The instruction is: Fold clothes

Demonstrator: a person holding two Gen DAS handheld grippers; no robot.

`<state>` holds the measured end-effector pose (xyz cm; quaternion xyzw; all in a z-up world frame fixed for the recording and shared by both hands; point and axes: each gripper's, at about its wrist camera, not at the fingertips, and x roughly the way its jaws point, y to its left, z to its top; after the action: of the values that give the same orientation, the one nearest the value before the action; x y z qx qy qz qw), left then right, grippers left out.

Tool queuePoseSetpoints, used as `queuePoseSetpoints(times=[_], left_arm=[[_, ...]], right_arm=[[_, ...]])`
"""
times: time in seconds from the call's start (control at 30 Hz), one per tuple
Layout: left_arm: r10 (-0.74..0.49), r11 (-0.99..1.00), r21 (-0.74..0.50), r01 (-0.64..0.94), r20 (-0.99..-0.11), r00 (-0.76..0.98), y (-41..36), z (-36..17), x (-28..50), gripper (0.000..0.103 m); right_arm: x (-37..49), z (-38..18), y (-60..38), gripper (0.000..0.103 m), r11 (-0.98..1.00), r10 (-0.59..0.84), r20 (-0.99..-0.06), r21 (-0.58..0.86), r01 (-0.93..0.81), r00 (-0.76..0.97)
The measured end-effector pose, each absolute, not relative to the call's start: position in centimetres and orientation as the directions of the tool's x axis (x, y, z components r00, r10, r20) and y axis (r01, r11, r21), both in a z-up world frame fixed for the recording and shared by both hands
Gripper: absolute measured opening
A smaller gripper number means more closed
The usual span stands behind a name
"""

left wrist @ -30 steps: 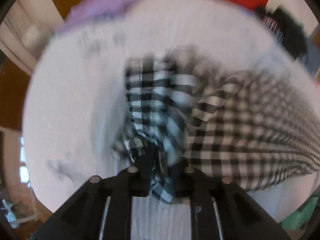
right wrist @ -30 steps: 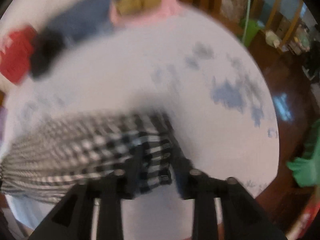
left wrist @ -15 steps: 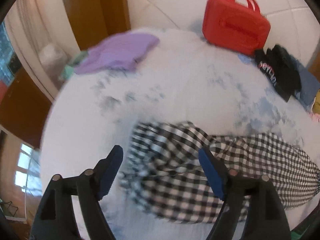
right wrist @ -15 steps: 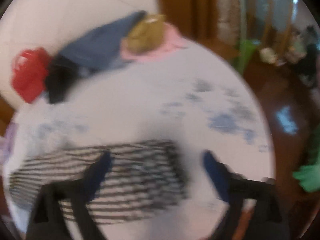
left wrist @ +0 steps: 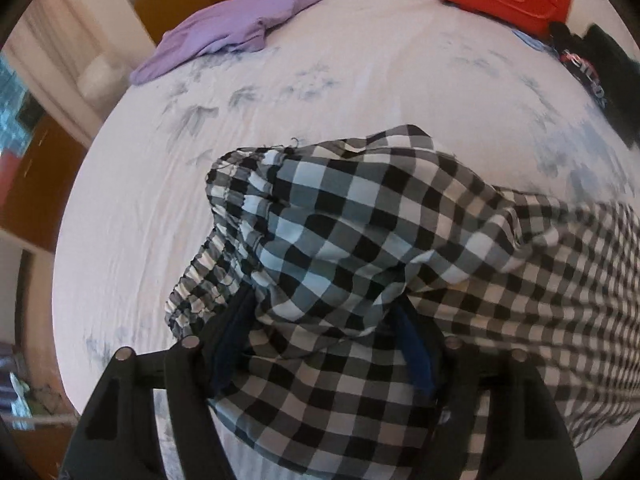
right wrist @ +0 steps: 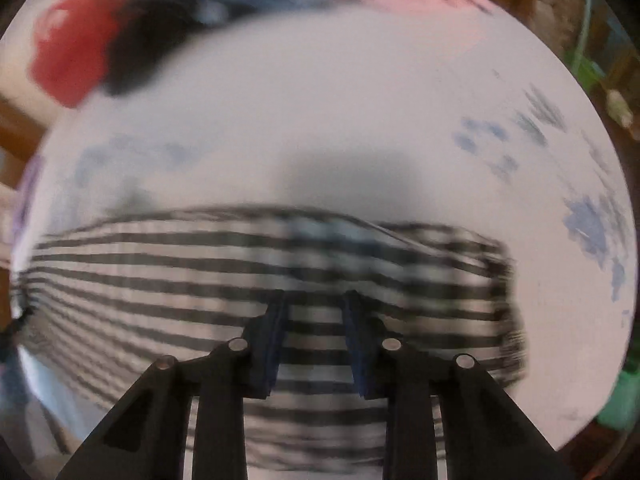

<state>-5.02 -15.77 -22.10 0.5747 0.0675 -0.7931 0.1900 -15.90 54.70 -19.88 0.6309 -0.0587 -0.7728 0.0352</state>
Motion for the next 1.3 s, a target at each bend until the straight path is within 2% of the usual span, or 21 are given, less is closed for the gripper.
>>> queuePoseSetpoints(times=[0.03, 0.07, 0.17, 0.2, 0.27, 0.37, 0.43, 0.6, 0.73, 0.83, 0.9, 1.17, 1.3], left_arm=[[-0.235, -0.907, 0.115, 0.405, -0.936, -0.261, -15.6, -21.8, -4.9, 0.065], [-0.247, -0.895, 0.117, 0.431, -0.934, -0.26, -15.3, -21.2, -4.6, 0.061], [-0.286, -0.86, 0.086, 0.503, -0.897, -0.336, -11.8, -17.7, -3.2, 0.062], [-0.283, -0.852, 0.051, 0.521, -0.882, -0.376, -9.6, -16.5, -2.5, 0.063], [-0.272, -0.834, -0.011, 0.551, -0.861, -0.429, -5.1, -15.0, -1.5, 0.078], [-0.247, -0.8, -0.067, 0.596, -0.869, -0.429, 4.3, -15.1, -0.3, 0.078], [-0.206, -0.792, -0.091, 0.604, -0.891, -0.404, 11.8, -16.0, 0.3, 0.078], [-0.042, -0.815, -0.186, 0.549, -0.926, -0.375, 28.6, -18.4, 1.3, 0.078], [0.069, -0.785, -0.285, 0.55, -0.922, -0.38, 36.5, -20.5, 1.4, 0.078], [-0.003, -0.81, -0.208, 0.549, -0.933, -0.359, 41.2, -21.5, 0.9, 0.079], [-0.027, -0.782, -0.207, 0.587, -0.931, -0.365, 43.2, -21.5, 1.2, 0.079], [-0.159, -0.611, -0.226, 0.759, -0.904, -0.397, 51.3, -21.4, 4.2, 0.079], [-0.222, -0.587, -0.163, 0.793, -0.91, -0.351, 55.8, -21.8, 4.8, 0.08]], right_arm=[[-16.1, -20.0, 56.2, 0.015, -0.991, -0.123, -0.971, 0.131, -0.029, -0.203], [-16.3, -19.9, 57.4, 0.015, -0.991, -0.12, -0.972, 0.128, -0.027, -0.203], [-16.9, -18.9, 59.0, 0.015, -0.987, -0.151, -0.968, 0.138, 0.078, -0.202], [-17.1, -18.3, 59.1, 0.015, -0.978, -0.174, -0.963, 0.145, 0.147, -0.206], [-17.4, -17.1, 59.0, 0.017, -0.94, -0.221, -0.95, 0.148, 0.308, -0.219], [-18.5, -16.5, 58.9, 0.023, -0.815, -0.324, -0.933, 0.189, 0.547, -0.159], [-18.9, -16.5, 58.7, 0.034, -0.725, -0.35, -0.931, 0.201, 0.658, -0.102], [-19.8, -16.8, 58.6, 0.038, -0.527, -0.384, -0.922, 0.27, 0.806, 0.057], [-19.8, -17.3, 58.9, 0.038, -0.439, -0.388, -0.919, 0.247, 0.864, 0.066], [-19.3, -18.4, 59.4, 0.038, -0.374, -0.37, -0.923, 0.247, 0.894, 0.1], [-18.7, -19.5, 60.0, 0.038, -0.307, -0.332, -0.937, 0.217, 0.927, 0.11], [-22.1, -18.6, 64.2, 0.04, -0.023, -0.407, -0.882, 0.268, 0.963, 0.236], [-23.5, -18.3, 65.7, 0.041, 0.121, -0.405, -0.864, 0.274, 0.954, 0.3]])
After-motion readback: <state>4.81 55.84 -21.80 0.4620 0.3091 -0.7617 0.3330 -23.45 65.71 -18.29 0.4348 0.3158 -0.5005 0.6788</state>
